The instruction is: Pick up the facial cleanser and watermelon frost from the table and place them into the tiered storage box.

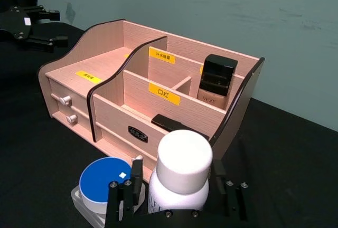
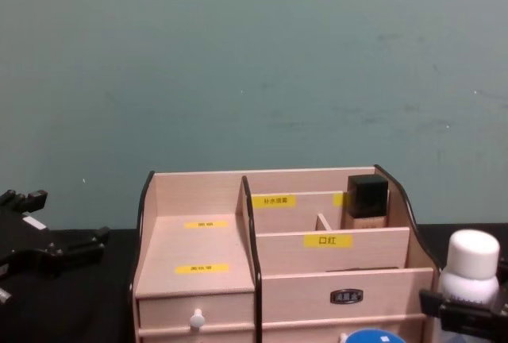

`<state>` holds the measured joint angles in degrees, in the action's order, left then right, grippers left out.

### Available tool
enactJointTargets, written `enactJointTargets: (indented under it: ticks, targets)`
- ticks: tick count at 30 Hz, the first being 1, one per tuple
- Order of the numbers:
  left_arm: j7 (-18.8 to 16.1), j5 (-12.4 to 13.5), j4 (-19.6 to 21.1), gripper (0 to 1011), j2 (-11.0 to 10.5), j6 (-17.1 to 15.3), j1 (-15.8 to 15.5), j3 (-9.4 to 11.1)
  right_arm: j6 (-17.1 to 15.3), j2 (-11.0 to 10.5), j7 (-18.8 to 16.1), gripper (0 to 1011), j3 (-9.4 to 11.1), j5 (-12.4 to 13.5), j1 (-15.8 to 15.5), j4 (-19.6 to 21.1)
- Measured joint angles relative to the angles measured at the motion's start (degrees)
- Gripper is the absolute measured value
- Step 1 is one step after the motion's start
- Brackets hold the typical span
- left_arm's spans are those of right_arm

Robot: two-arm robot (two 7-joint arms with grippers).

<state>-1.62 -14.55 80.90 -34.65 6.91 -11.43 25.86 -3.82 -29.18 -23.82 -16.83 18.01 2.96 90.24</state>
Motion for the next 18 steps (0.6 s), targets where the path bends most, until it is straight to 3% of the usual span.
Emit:
enactJointTargets:
  ticks: [8,18]
  targets:
    - [0.0,0.0,0.0,1010,0.0,0.0,0.0,0.0,0.0,0.0,0.0,616,0.0,0.0,0.0,0.0]
    - [0.0,0.0,0.0,1010,0.0,0.0,0.0,0.0,0.0,0.6,-0.4,602,0.4,1.5,0.0,-0.8]
